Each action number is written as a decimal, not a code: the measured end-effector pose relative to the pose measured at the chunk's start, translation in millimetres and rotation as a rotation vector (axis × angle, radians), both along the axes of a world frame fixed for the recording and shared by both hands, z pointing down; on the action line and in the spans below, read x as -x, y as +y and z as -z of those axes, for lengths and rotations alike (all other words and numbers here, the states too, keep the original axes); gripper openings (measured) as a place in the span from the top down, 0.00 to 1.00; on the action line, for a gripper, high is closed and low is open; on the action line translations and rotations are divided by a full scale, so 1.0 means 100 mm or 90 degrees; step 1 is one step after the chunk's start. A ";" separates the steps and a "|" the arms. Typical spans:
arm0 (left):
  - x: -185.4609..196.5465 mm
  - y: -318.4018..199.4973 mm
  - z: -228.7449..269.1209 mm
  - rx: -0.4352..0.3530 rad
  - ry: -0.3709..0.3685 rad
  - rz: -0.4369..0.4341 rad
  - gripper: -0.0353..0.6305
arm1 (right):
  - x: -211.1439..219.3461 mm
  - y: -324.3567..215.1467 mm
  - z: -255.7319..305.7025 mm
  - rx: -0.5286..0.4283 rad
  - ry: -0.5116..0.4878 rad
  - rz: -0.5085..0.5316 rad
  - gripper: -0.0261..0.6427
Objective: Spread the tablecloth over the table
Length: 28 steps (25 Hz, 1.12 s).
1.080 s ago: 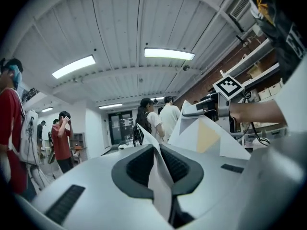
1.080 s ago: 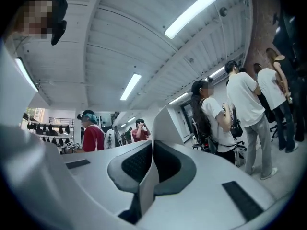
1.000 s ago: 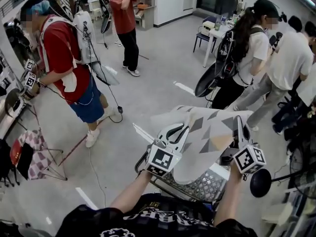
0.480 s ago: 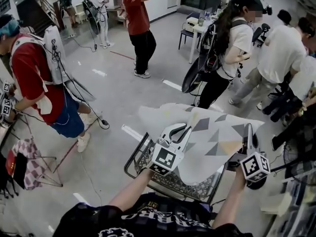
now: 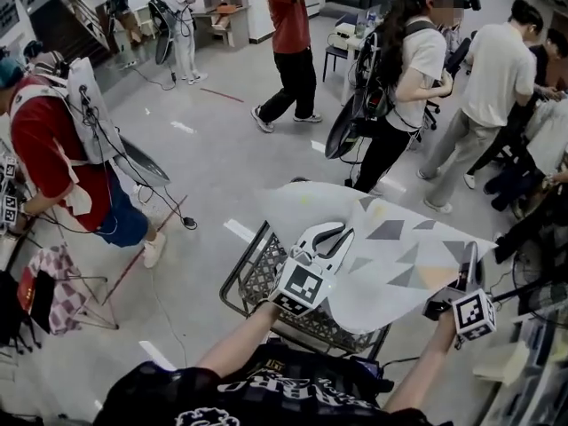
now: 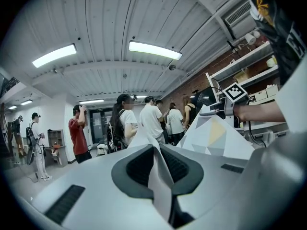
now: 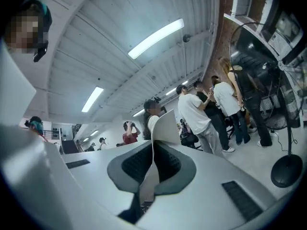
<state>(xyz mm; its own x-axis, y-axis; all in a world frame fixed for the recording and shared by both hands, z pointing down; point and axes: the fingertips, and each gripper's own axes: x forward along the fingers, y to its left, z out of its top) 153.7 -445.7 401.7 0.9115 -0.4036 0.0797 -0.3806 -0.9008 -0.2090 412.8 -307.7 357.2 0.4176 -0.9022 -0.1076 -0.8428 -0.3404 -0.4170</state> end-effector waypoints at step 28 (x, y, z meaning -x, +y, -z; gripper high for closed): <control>0.51 2.06 -1.24 0.178 -0.105 0.201 0.92 | 0.11 1.92 -1.83 0.204 -0.131 0.132 0.93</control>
<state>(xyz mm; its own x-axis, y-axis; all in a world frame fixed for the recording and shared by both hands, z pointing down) 102.5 -239.9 525.9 0.7134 -0.6017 0.3592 -0.6275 -0.7767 -0.0550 401.3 -115.4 539.7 0.2078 -0.9433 0.2587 -0.8169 -0.3128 -0.4846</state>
